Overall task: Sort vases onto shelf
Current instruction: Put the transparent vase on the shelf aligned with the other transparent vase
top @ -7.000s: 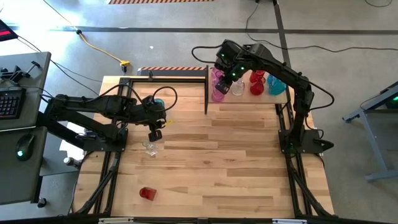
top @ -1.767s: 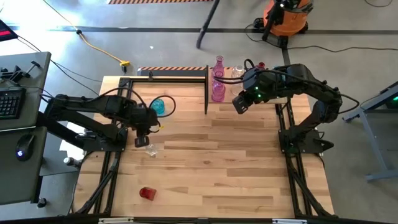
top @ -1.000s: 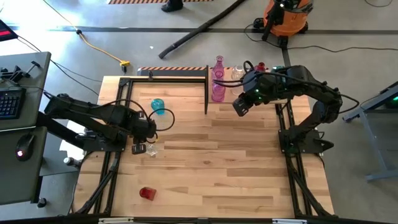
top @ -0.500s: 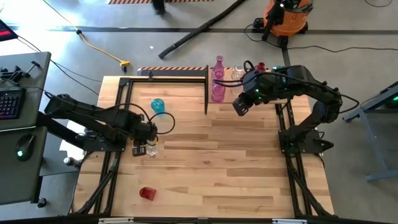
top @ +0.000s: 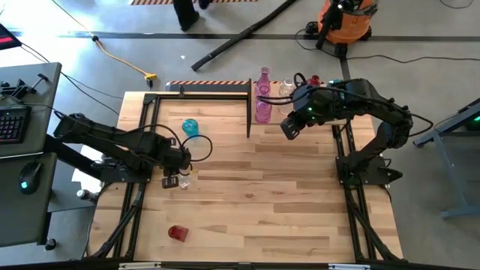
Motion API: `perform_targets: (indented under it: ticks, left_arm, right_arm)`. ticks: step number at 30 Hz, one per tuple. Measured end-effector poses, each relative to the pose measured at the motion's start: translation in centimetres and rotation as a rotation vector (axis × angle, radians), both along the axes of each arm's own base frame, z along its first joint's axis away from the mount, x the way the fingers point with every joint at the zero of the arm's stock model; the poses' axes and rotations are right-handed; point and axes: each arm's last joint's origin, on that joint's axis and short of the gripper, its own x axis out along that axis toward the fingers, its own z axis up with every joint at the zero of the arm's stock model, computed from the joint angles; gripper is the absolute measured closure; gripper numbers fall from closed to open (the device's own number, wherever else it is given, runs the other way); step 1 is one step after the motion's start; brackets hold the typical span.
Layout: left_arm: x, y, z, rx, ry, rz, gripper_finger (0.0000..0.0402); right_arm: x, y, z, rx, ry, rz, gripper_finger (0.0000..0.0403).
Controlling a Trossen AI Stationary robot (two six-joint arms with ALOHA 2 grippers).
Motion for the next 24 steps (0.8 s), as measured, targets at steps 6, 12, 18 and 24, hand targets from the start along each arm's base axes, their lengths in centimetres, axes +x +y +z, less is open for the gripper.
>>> perform_targets:
  ticks: [6,12,18,24]
  left_arm:
    - [0.1,0.0,-0.2,-0.001,-0.008,0.000,0.0312]
    - [-0.1,0.0,-1.6,-0.004,0.016,0.020,0.0312]
    - [-0.1,0.0,-1.7,-0.006,0.010,0.026,0.0312]
    - [0.0,0.0,-1.7,-0.006,0.005,0.019,0.0338]
  right_arm:
    - [0.0,0.0,0.0,0.000,0.000,0.000,0.0289]
    - [0.0,0.0,0.0,0.000,0.000,0.000,0.0289]
    - [0.0,0.0,0.0,0.000,0.000,0.000,0.0289]
    - [0.0,0.0,0.0,0.001,0.000,0.000,0.0289]
